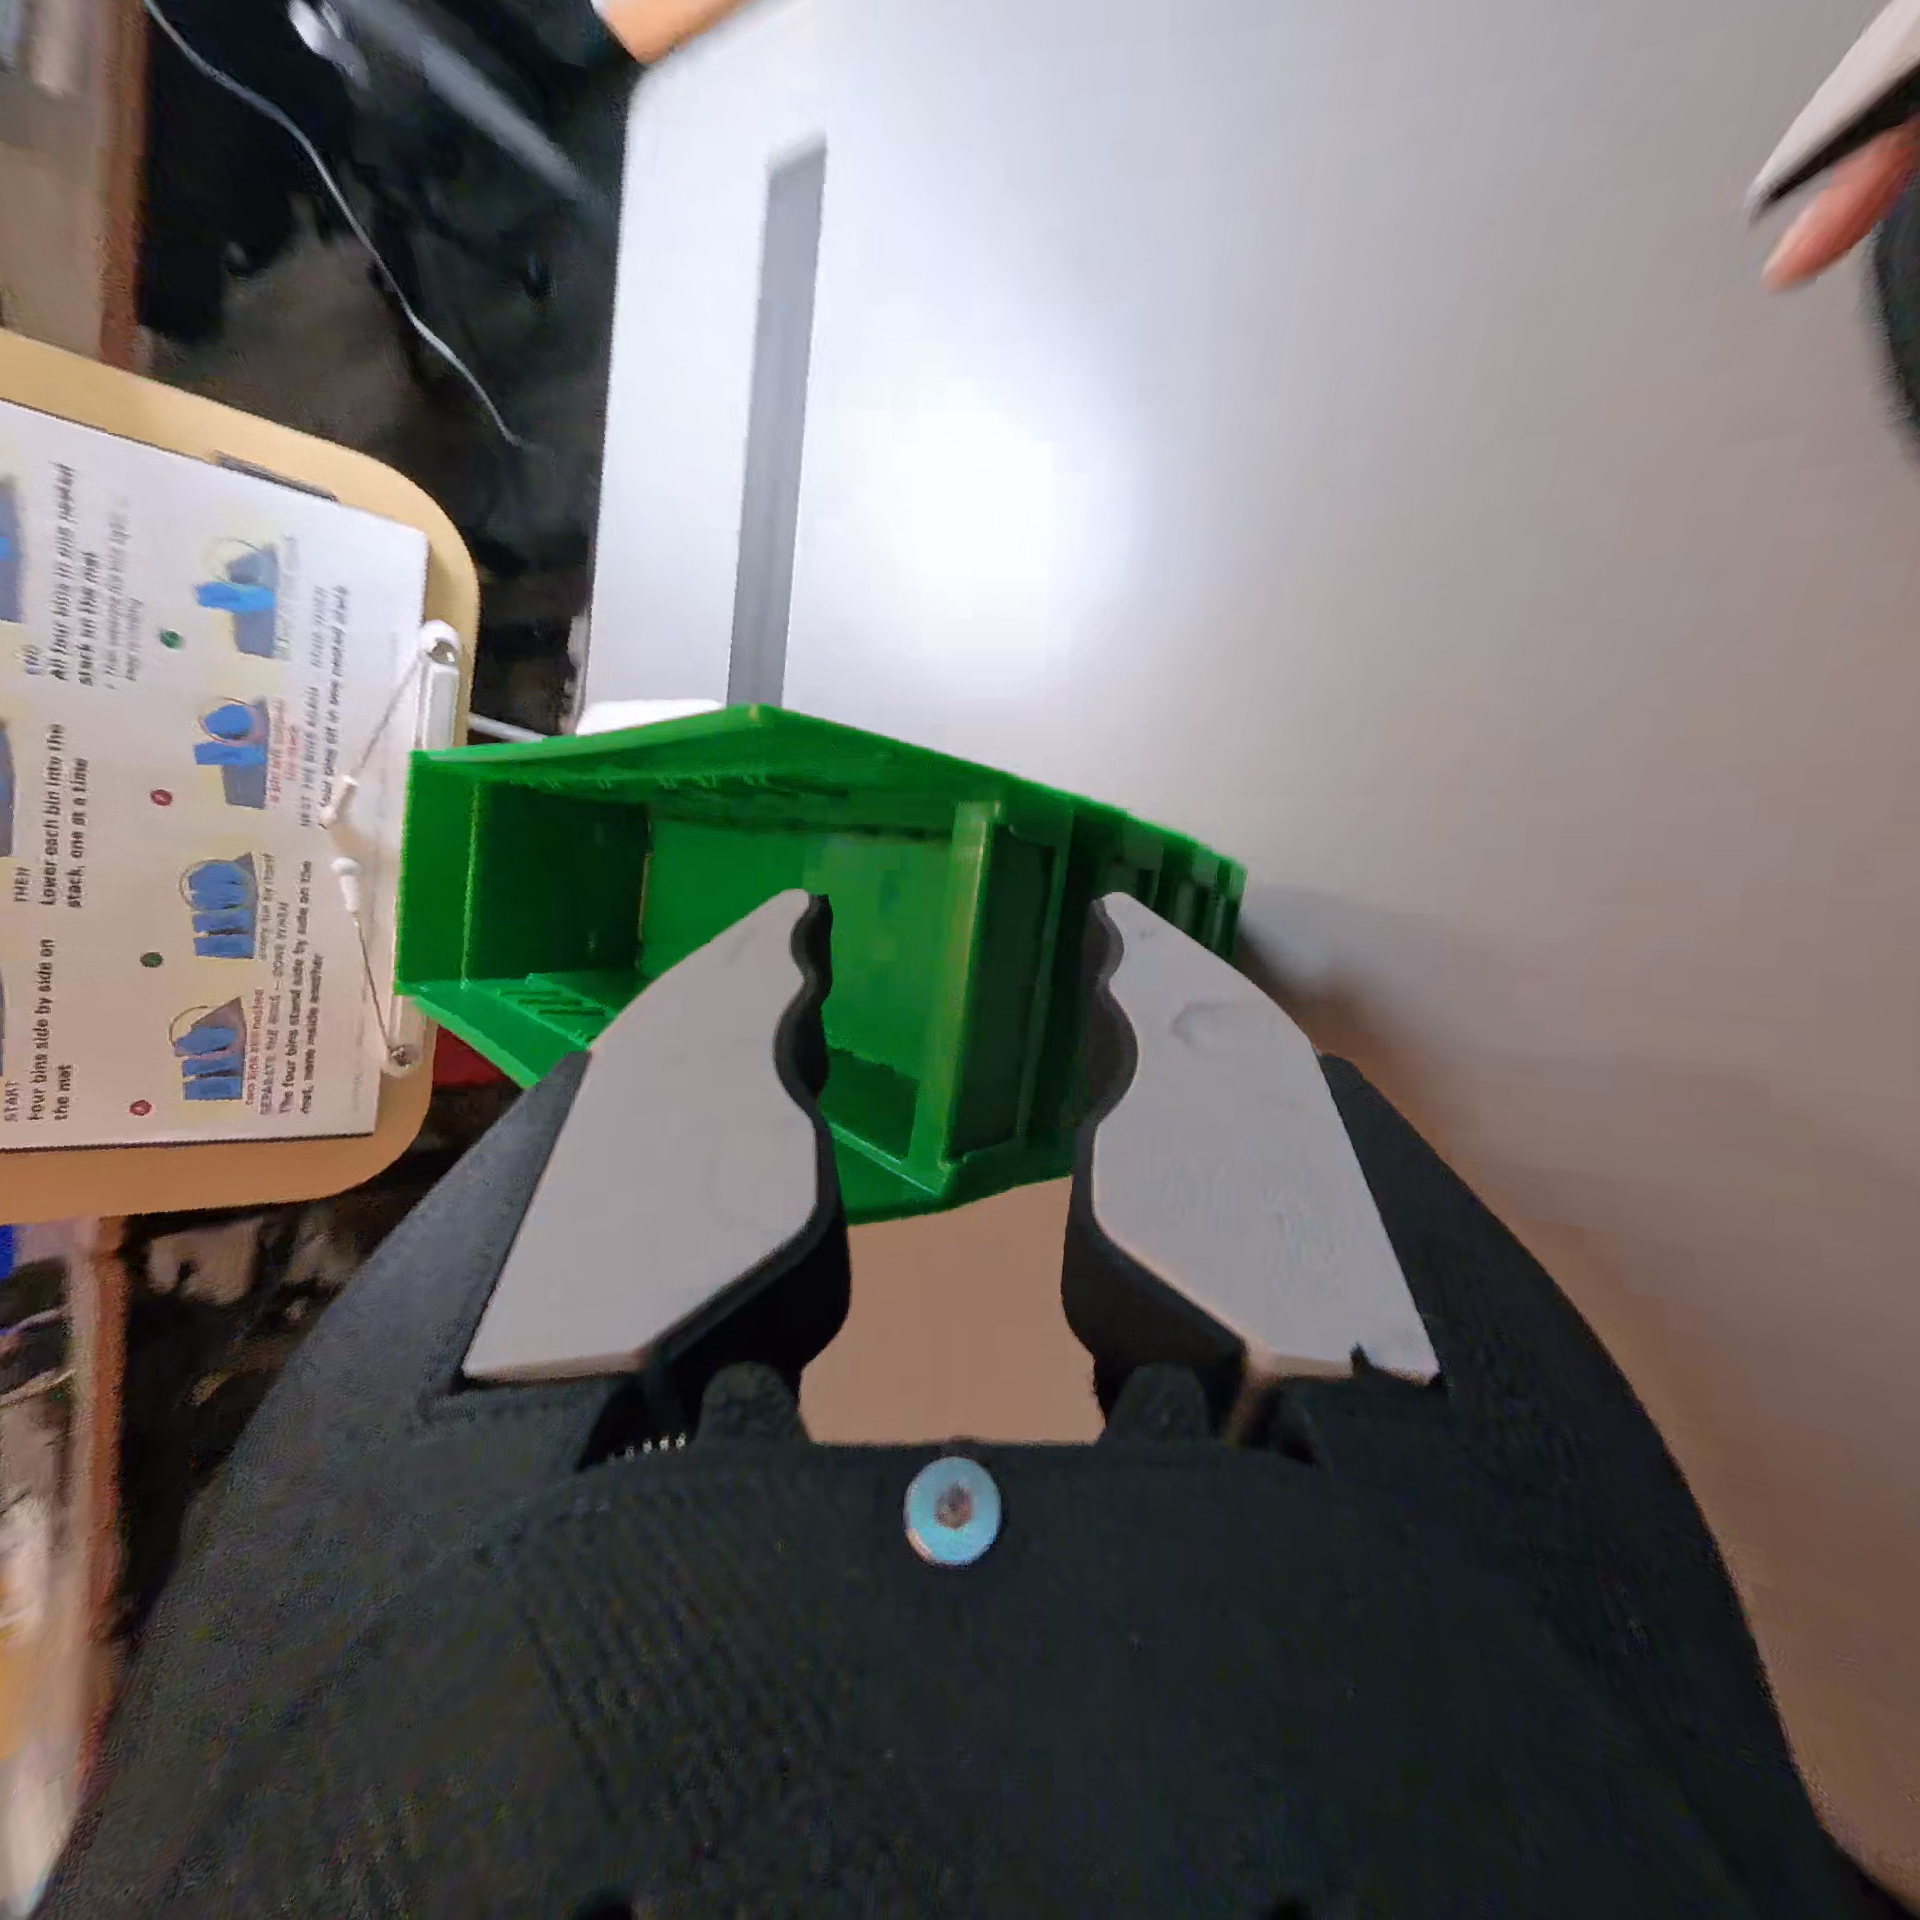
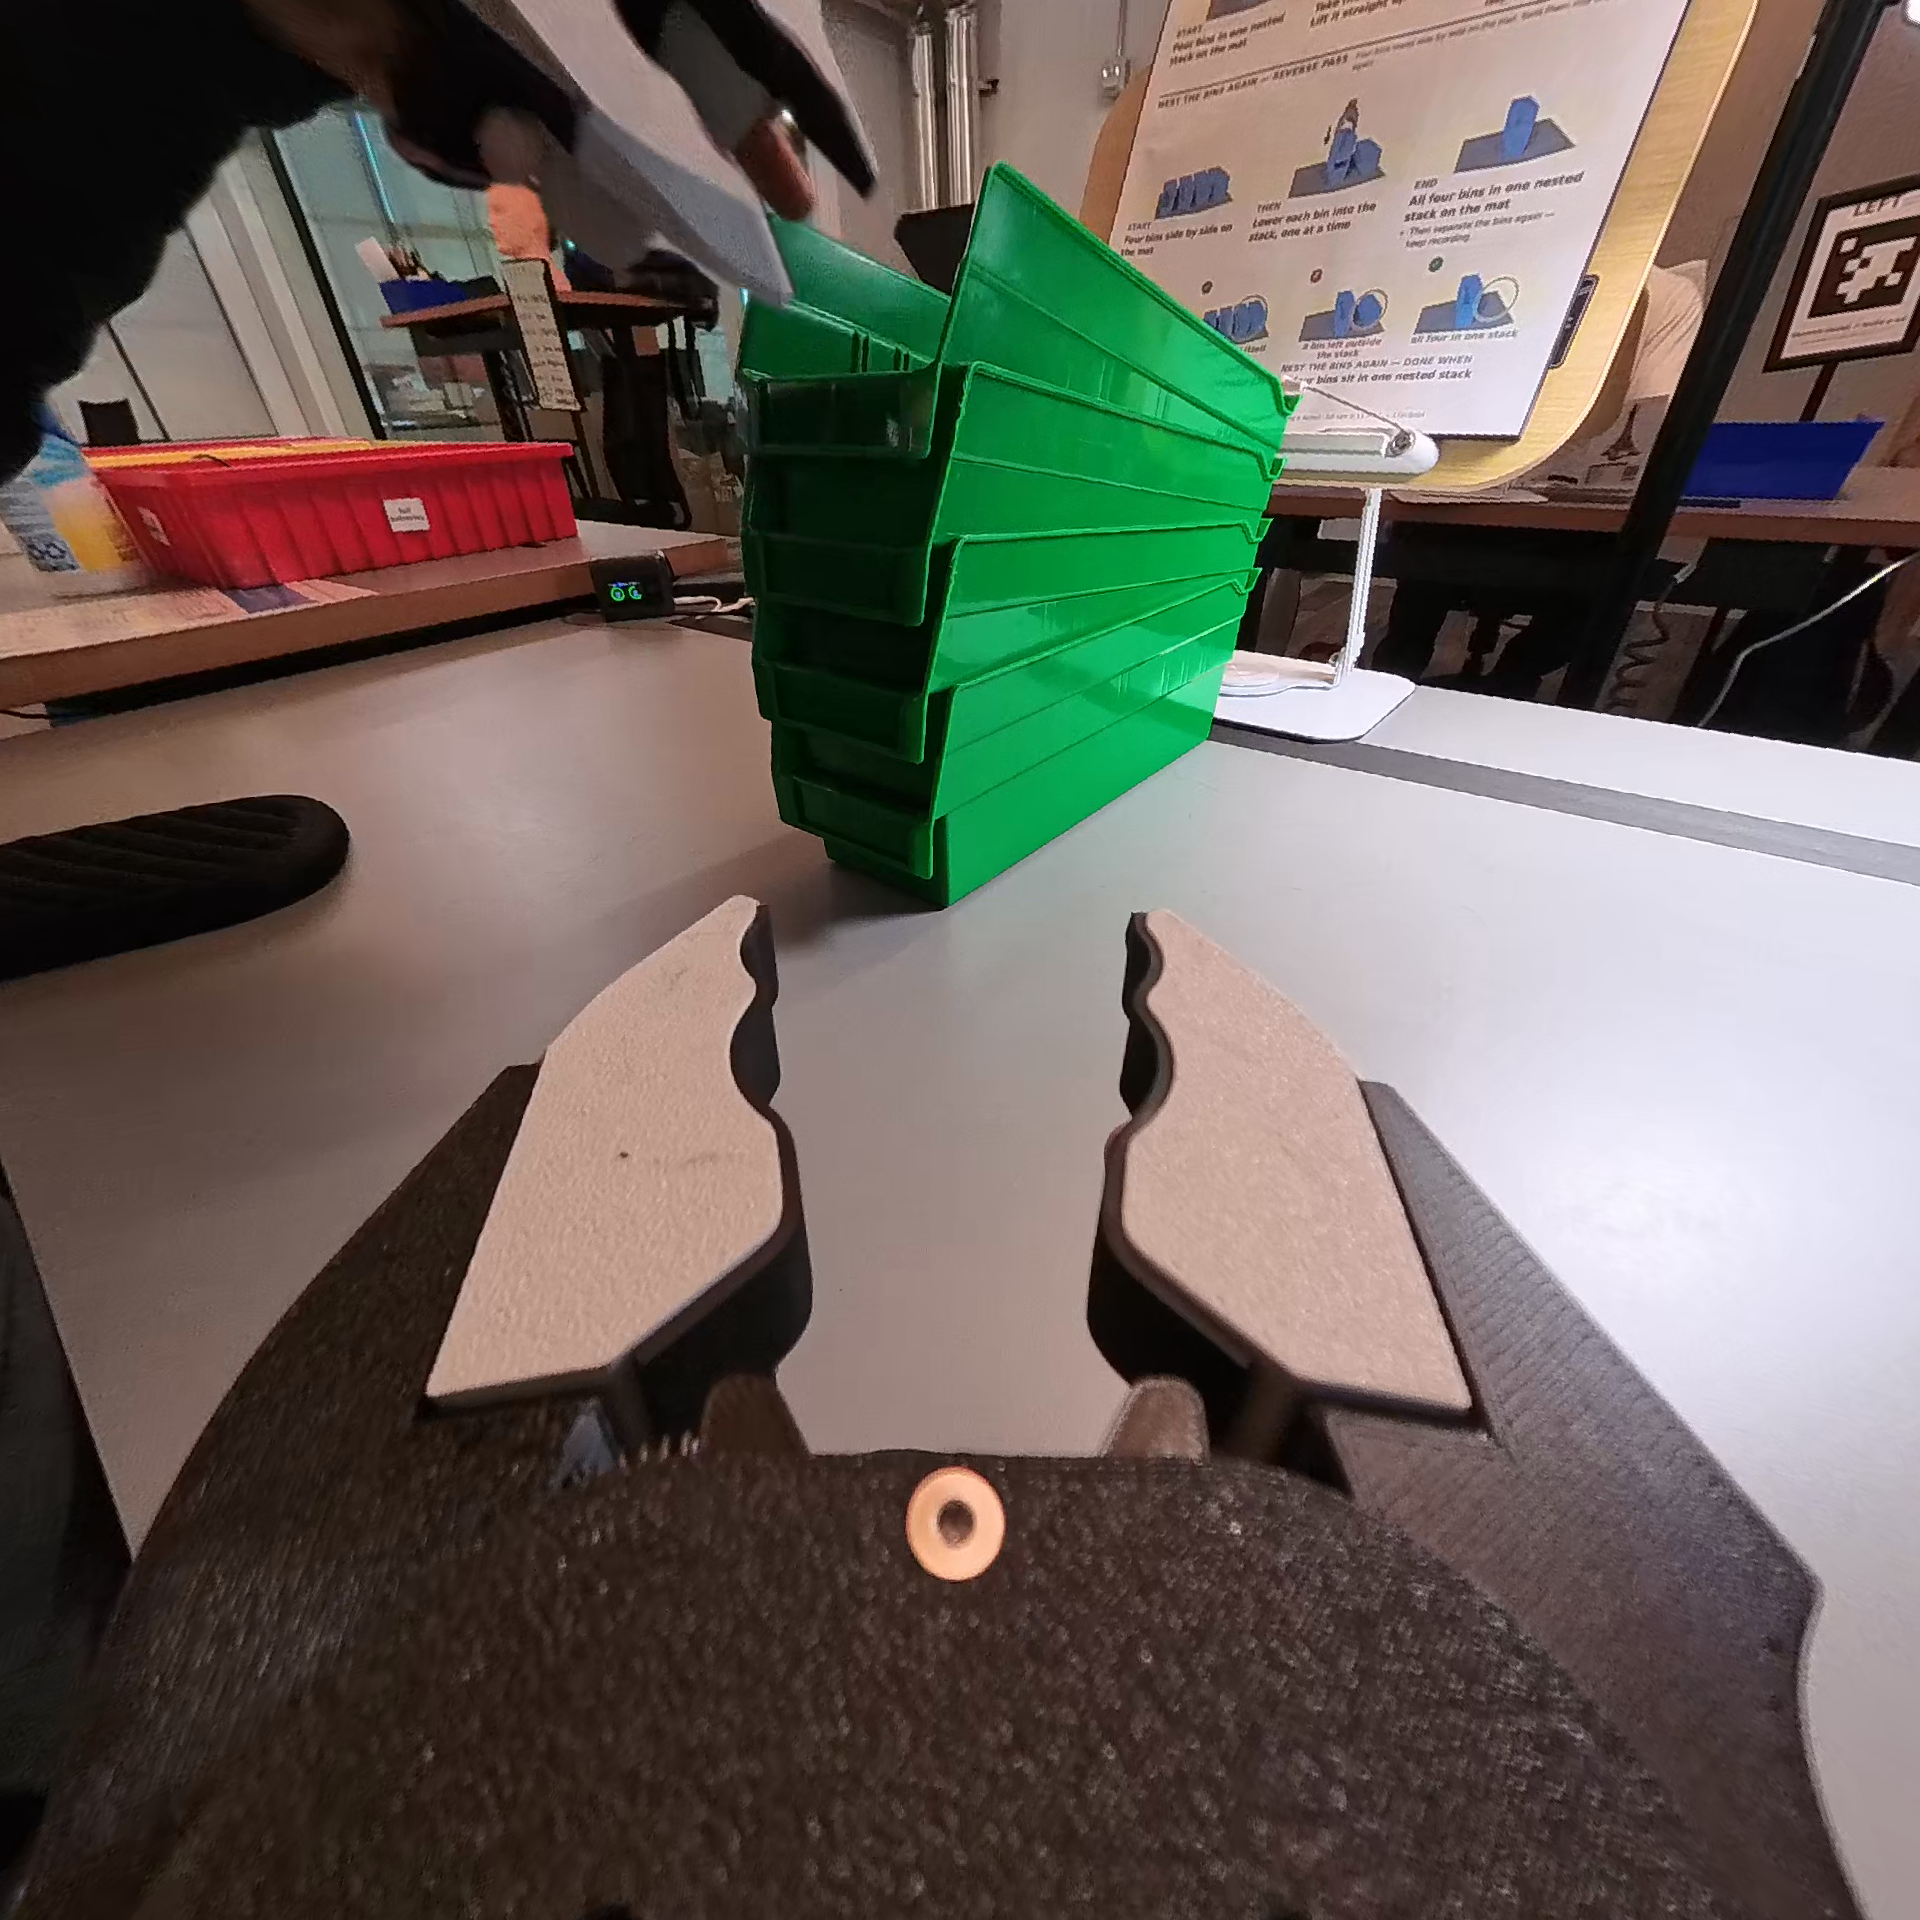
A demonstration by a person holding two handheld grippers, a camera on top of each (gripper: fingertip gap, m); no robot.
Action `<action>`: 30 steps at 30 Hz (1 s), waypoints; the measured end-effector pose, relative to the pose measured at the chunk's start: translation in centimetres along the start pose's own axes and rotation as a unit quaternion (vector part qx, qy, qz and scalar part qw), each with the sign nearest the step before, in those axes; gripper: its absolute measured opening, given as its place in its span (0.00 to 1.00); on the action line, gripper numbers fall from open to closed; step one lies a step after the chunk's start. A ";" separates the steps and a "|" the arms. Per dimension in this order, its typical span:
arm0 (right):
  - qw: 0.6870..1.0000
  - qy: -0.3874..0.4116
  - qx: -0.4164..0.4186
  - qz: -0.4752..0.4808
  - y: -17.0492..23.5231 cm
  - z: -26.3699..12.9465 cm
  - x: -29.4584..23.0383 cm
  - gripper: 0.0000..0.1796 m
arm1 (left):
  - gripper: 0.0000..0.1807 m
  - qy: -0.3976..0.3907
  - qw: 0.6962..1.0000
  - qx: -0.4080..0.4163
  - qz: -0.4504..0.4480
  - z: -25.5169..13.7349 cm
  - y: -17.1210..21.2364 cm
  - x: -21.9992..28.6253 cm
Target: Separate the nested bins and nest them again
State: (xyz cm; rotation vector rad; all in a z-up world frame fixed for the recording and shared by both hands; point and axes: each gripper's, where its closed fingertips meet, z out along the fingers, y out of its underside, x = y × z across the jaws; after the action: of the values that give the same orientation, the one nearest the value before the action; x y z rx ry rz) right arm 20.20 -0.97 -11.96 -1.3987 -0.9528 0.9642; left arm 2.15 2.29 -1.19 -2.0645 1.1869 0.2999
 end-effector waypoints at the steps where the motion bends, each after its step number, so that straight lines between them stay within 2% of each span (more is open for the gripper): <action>1: 1.000 0.000 0.000 0.000 0.0 0.0 0.0 0.36 | 0.28 0.001 0.999 0.034 -0.017 -1.0 -0.5 0.0; 6: 1.000 0.000 -0.009 -0.005 0.2 0.2 -0.1 0.36 | 0.29 -0.027 0.979 0.181 -0.091 -5.8 -0.6 0.1; 10: 1.000 0.000 -0.016 -0.012 0.5 0.4 -0.2 0.35 | 0.27 -0.046 0.952 0.253 -0.169 -7.7 2.6 1.1; 16: 0.999 -0.004 -0.033 -0.020 0.9 0.8 -0.5 0.35 | 0.25 -0.067 0.925 0.254 -0.275 -5.1 11.5 4.8; 21: 0.999 -0.001 -0.023 -0.036 0.1 1.5 -0.6 0.33 | 0.25 -0.119 0.880 0.272 -0.370 -3.2 17.8 6.1; 25: 0.999 -0.007 -0.030 -0.045 -0.1 2.8 -1.1 0.33 | 0.28 -0.129 0.865 0.289 -0.390 -2.8 19.4 6.9; 30: 0.996 -0.026 -0.030 -0.081 -0.9 6.5 -2.0 0.31 | 0.30 -0.139 0.866 0.299 -0.377 -2.1 19.1 7.3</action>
State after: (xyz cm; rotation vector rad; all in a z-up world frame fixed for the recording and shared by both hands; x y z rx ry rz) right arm 13.42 -0.64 -11.26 -1.3288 -1.1250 0.8595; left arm -9.88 -9.90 -12.55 -1.6808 0.1836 -0.1407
